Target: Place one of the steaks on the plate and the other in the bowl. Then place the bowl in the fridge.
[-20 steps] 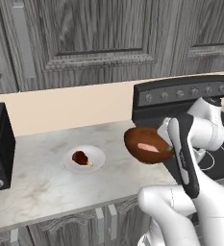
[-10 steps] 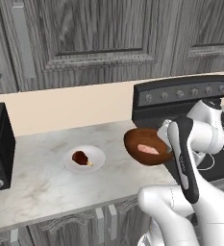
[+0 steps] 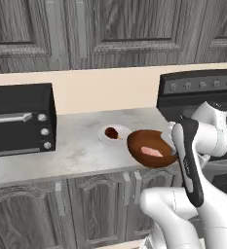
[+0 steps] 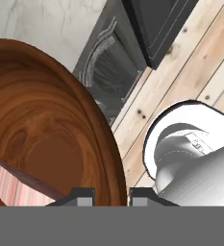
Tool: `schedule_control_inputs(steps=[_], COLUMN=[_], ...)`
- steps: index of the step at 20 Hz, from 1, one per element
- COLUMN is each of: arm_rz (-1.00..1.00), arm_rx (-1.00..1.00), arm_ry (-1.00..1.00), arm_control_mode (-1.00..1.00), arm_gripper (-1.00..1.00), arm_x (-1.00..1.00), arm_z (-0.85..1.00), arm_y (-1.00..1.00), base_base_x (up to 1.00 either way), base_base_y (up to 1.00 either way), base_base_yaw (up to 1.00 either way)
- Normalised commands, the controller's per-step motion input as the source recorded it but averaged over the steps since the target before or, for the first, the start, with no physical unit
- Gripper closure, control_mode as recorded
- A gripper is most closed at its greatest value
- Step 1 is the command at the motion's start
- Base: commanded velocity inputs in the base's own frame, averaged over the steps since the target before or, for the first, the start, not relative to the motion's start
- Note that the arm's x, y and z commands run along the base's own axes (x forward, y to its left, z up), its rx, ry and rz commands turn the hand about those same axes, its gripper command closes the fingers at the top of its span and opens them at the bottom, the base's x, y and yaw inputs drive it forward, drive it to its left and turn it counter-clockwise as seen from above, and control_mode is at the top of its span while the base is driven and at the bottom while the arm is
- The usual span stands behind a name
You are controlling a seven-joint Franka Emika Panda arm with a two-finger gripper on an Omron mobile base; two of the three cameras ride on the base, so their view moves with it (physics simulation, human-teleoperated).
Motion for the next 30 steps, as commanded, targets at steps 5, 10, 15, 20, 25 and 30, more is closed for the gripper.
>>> schedule_control_inputs(steps=[5,10,15,20,25,30], arm_rz=[0.00,0.00,0.00,0.00,0.00,0.00], arm_rx=[0.00,0.00,0.00,0.00,0.00,0.00], arm_ry=[0.00,0.00,0.00,0.00,0.00,0.00], arm_control_mode=[1.00,1.00,1.00,1.00,1.00,1.00], arm_gripper=[1.00,1.00,1.00,1.00,1.00,1.00], arm_x=[0.00,0.00,0.00,0.00,0.00,0.00], arm_z=[0.00,0.00,0.00,0.00,0.00,0.00], arm_y=[0.00,0.00,0.00,0.00,0.00,0.00], base_base_x=[-0.29,-0.09,-0.32,-0.43,-0.49,0.08], base_base_y=[0.86,0.32,0.29,0.48,1.00,1.00], base_base_yaw=[0.84,1.00,0.98,0.88,0.34,-0.17])
